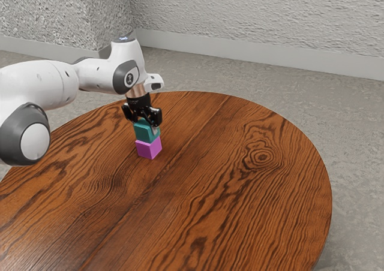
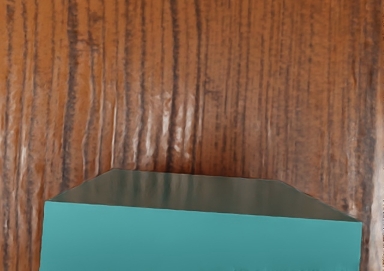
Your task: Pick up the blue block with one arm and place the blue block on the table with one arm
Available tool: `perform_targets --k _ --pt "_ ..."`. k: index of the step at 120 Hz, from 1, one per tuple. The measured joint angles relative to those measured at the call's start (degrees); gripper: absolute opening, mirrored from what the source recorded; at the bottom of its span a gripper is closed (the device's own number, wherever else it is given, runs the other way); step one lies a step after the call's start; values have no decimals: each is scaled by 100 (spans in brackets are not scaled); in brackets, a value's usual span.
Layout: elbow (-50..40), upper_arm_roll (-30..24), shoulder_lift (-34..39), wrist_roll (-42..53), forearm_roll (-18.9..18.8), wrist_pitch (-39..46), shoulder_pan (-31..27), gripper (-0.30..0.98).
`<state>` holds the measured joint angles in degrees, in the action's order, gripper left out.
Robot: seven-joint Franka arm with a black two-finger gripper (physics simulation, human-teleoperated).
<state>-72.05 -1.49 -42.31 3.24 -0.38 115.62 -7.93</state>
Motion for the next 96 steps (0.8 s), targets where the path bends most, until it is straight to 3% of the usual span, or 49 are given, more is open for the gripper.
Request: perform_targets --k 31,57,96 --pt "-4 -43 101 -4 -11 -21 32 40" --pt "4 -61 208 -13 -15 -59 503 39" --pt "-1 -19 -148 -28 1 -9 755 43"
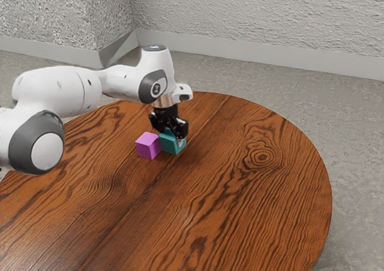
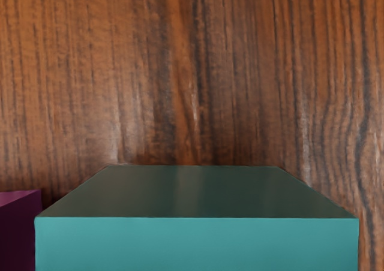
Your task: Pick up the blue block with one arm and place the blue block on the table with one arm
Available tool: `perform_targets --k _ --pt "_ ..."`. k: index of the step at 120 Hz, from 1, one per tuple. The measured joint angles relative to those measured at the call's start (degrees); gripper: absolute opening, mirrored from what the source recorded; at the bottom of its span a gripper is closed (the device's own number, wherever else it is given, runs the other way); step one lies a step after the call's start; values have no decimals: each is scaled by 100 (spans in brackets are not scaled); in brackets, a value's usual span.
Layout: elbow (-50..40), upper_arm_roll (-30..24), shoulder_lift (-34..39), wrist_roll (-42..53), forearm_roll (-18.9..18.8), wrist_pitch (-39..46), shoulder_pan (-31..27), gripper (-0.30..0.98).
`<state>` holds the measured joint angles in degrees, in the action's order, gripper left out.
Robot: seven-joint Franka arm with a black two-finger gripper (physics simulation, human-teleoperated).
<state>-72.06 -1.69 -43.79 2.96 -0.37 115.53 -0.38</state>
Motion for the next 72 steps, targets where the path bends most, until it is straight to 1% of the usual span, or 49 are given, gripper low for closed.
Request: perform_targets --k 13,23,28,37,48,72 --pt "-3 -5 -15 2 14 5 18 53" --pt "-3 -11 23 6 18 6 13 58" --pt "-18 -22 165 9 16 4 6 60" --pt "-57 -35 436 14 3 -4 3 63" --pt "-80 -41 582 21 -27 -31 9 65" --pt "-108 -98 663 36 -137 -82 11 67"
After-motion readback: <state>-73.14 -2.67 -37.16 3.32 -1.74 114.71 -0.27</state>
